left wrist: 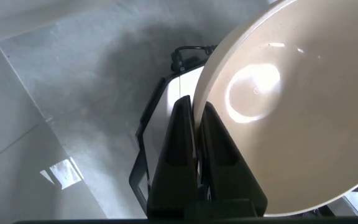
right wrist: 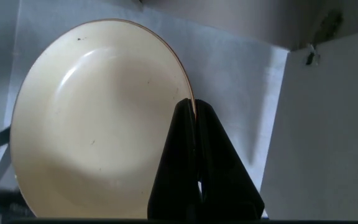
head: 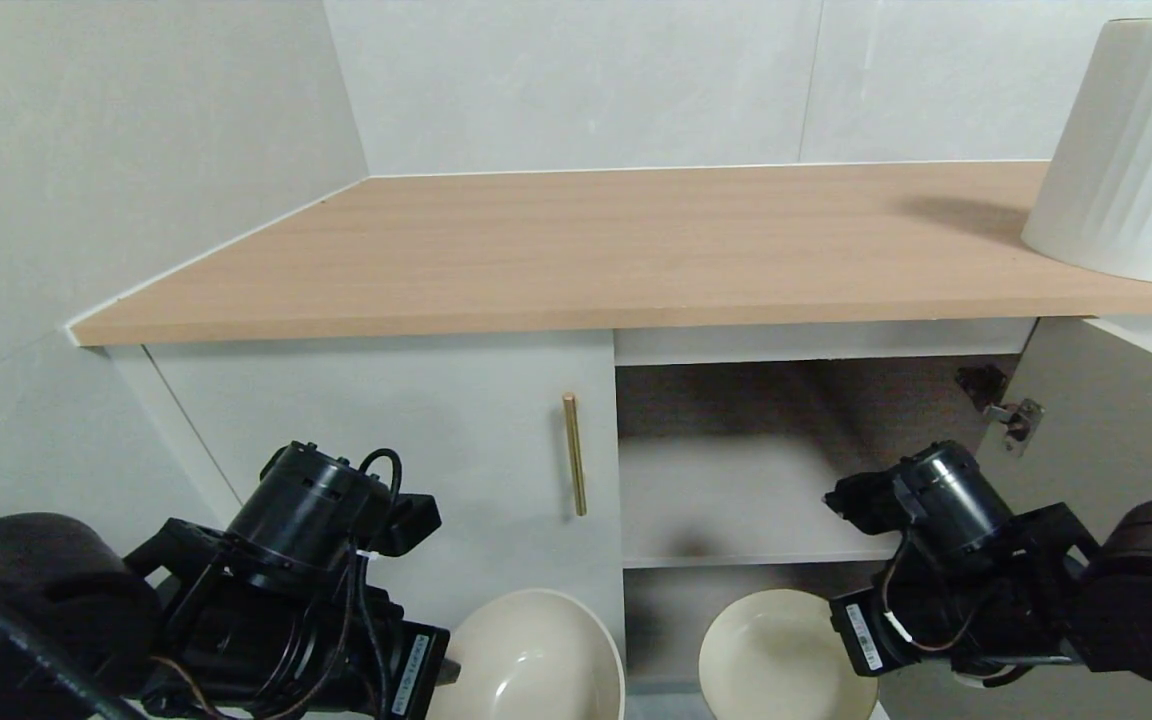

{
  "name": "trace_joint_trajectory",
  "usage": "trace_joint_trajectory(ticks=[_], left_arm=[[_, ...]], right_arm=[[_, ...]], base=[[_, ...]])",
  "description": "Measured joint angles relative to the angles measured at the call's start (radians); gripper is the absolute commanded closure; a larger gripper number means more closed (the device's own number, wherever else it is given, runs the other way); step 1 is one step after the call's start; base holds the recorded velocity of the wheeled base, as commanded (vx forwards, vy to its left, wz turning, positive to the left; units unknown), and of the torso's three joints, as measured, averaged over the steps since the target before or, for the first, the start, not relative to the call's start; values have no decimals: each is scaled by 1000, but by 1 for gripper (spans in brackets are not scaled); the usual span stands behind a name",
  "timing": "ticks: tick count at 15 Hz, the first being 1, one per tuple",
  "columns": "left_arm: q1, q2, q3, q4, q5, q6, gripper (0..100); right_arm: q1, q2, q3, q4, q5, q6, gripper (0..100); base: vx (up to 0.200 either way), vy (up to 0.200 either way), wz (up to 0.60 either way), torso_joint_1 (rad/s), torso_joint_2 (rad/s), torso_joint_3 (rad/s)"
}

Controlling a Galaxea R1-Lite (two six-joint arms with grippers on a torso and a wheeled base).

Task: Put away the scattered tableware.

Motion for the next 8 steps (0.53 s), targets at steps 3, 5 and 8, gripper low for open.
trace_joint_trajectory(ticks=[3, 5, 8], left_arm=[[0, 0, 0, 0, 0, 0, 100], [0, 0, 0, 0, 0, 0, 100], [0, 0, 0, 0, 0, 0, 100]], right_arm=[[-22, 105, -4, -140, -3, 16, 100], [-53, 192, -14, -272, -5, 64, 100], [-103, 341, -30, -490, -35, 115, 100]], base=[[0, 0, 0, 0, 0, 0], [0, 0, 0, 0, 0, 0], [0, 0, 0, 0, 0, 0]])
